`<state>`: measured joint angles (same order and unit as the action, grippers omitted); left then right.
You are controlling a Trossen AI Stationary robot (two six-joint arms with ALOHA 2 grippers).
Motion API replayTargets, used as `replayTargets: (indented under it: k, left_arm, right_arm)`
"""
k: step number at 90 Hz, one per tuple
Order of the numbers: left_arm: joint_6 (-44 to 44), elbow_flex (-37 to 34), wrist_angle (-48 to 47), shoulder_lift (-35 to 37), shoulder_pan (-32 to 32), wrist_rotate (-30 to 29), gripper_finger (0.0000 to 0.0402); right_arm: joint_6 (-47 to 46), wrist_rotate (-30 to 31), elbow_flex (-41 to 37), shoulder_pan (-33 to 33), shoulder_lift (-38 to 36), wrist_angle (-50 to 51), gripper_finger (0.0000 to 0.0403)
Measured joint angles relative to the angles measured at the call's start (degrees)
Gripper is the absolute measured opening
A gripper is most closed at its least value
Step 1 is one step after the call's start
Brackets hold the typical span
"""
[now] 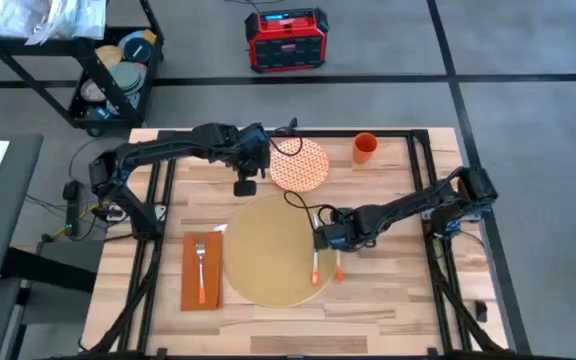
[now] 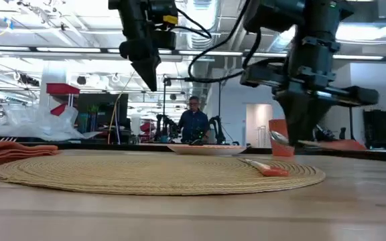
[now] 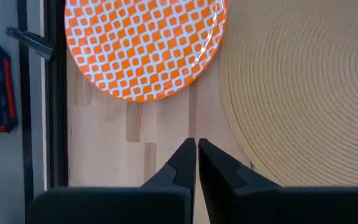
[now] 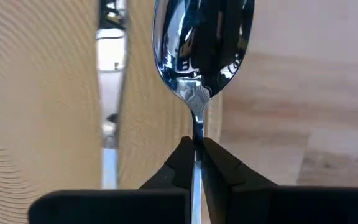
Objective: Set table place
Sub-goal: Put the orange table spoon on top of the brown placemat to the right of the orange table knife
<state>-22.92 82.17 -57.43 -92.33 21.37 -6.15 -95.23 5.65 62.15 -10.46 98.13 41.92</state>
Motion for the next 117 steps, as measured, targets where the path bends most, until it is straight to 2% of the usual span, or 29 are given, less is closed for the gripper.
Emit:
replayTargets:
  k: [19,38,68,87,117]
  left_arm:
    - [0.1,0.0,0.4,0.0,0.0,0.0,0.0]
    - [0.0,0.0,0.4,0.0,0.0,0.0,0.0]
    - [0.0,0.0,0.4,0.0,0.1,2.5,0.0]
    - [-0.9,0.0,0.4,0.0,0.2,2.7,0.0]
    - [-1.3,0.0,1.1,0.0,0.7,2.8,0.0]
  right_arm:
    - [4.0,-1.2,2.8,2.7,2.7,3.7,0.0]
    - [4.7,-3.4,3.4,2.7,4.5,0.5,0.0]
    - [3.2,-2.6,3.3,2.8,4.4,-0.5,0.0]
    - [3.0,-3.3,3.6,2.7,8.8,-4.6,0.0]
    - [3.1,-3.6,4.6,2.4,9.5,-4.1,0.0]
